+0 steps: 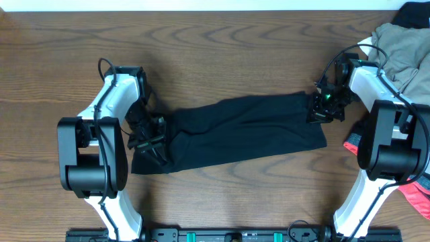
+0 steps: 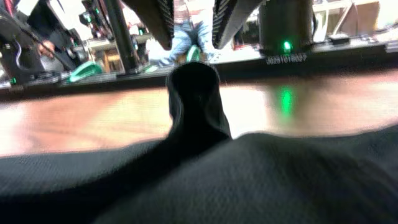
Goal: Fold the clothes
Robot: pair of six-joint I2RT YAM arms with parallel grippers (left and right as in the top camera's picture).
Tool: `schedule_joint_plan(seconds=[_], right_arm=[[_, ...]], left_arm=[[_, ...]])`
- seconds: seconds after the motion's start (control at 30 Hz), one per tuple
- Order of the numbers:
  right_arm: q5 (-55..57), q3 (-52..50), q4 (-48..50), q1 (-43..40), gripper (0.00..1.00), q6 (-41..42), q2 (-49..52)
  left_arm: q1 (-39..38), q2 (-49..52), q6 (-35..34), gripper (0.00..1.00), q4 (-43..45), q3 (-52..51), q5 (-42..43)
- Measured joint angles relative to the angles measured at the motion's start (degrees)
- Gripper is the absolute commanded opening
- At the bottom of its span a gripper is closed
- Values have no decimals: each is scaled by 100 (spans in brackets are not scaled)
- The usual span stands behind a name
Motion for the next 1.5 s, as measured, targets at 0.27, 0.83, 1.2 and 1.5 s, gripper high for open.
schedule_joint_plan(seconds=[0.27,0.83,1.2,1.5], right_arm=[[0,0,11,0,9,0,0],[28,-2,33,-2,8,2,0],[129,-2,186,-157,8,2,-13],[240,-4,483,-188,8,0,-44]], left_arm=[[0,-538,-221,9,1272,514,-114],[-251,-1172,-271,6,2551,17,-387],[-247,-927,-417,25,3333,-391,-1180],[-240,-922,-442,26,4664,-1322,-1357]])
